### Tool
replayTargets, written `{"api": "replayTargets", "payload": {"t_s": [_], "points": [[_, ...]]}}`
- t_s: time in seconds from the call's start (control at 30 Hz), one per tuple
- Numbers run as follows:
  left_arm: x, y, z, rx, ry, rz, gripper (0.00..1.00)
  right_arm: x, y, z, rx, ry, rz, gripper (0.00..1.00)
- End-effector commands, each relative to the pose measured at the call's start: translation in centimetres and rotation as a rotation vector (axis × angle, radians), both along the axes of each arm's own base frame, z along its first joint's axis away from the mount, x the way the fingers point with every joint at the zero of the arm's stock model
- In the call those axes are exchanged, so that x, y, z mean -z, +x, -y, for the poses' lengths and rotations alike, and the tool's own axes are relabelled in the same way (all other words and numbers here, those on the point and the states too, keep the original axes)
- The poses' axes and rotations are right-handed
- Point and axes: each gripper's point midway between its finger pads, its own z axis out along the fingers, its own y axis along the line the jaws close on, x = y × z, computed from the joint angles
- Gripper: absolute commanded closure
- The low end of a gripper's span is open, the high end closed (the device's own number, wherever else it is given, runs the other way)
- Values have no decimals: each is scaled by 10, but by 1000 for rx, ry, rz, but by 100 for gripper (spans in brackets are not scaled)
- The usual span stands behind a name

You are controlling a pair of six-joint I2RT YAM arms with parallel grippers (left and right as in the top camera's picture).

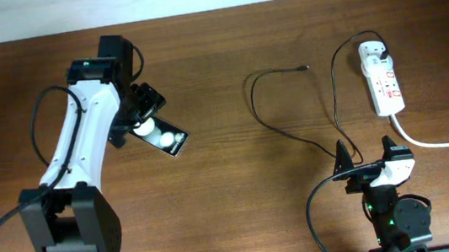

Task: Plug charger to phone and switch on socket
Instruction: 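Move the left gripper over the black phone and grasp it, then lift the phone with the left gripper and rotate it upright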

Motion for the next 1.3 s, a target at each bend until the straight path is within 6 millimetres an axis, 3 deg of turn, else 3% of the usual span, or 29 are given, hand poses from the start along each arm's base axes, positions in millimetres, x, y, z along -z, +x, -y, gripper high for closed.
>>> {"api": "replayTargets", "payload": {"t_s": [0.0,0.17,0.57,0.8,1.03,1.27], "points": [[10,15,9,-12,-46,19,1,2,0,3,16,-4,-4,2],[41,31,14,-22,-60,5,1,2,0,3,16,-4,-4,1],[105,37,14,-29,-48,-86,1,2,0,3,16,-4,-4,1],[110,42,11,-36,-28,-65,1,2,0,3,16,-4,-4,1],[131,22,4,-119,-10,-117,1,2,0,3,16,-4,-4,1],[135,24,4,-119,-13,-100,2,2,0,3,16,-4,-4,2]]}}
